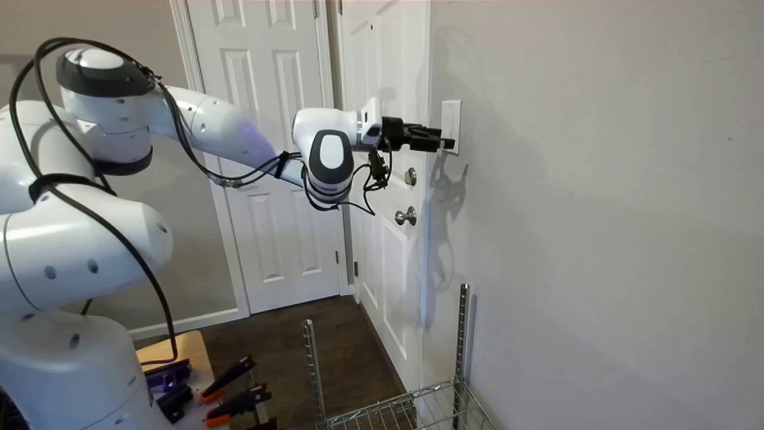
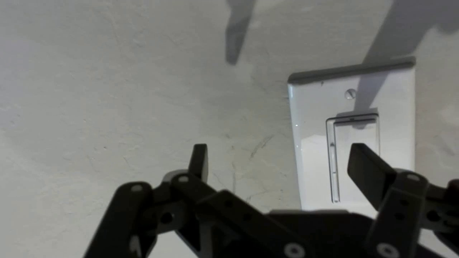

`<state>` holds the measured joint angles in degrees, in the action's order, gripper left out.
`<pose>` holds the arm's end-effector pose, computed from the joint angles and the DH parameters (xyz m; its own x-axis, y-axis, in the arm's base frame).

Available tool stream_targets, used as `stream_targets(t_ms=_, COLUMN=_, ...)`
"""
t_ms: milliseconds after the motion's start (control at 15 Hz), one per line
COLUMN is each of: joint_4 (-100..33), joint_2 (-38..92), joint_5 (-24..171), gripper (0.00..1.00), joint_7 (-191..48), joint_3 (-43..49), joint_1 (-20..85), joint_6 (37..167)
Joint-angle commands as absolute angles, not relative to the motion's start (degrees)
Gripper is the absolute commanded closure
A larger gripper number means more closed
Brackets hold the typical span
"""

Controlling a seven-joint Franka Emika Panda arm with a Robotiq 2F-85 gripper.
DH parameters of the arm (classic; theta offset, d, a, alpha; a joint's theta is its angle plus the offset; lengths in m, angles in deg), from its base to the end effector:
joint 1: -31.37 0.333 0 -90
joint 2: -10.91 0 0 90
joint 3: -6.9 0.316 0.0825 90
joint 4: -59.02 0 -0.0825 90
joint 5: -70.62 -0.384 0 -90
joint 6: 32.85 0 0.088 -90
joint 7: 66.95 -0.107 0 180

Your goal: Flip the switch to turn off the light

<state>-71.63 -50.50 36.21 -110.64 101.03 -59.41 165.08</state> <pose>0.5519 0.1140 0.4293 0.0128 -0.2142 0.9767 -0.4526 -0.8723 -0.1853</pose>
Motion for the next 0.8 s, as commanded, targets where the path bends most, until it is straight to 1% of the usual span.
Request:
stream_targets(t_ms=0, joint_4=-69.9, joint_2=-52.7, joint_5=35.0, gripper=0.00, joint_7=-111.7, joint_3=101.5, joint_1=-60.7, joint_6=164.1)
stream_targets(t_ms=733, joint_4=-63.9, joint_2=-56.0, joint_5=34.7, gripper=0.00, joint_7=-112.7, joint_3=101.5, joint_1=-65.3, joint_6=159.4)
